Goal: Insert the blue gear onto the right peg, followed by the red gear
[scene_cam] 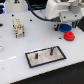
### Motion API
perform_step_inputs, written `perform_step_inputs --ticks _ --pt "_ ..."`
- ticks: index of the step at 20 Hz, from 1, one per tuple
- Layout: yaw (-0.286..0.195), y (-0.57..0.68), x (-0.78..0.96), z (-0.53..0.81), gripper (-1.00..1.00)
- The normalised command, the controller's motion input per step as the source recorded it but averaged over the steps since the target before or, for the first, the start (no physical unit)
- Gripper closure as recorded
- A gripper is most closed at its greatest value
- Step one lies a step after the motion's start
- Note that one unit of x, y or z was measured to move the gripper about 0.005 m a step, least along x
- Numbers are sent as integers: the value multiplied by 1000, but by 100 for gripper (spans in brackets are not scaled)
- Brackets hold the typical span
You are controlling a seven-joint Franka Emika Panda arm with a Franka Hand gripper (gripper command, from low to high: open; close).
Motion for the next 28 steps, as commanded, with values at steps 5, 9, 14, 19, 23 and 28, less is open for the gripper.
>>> perform_step_inputs --ticks 5,9,14,19,23,28 --pt "0 -38 -159 -131 100" --pt "0 4 -74 -58 100" --pt "0 10 -99 -81 100" --pt "0 -12 -59 -47 100" --pt "0 -93 177 475 100" --pt "0 -254 404 598 100"
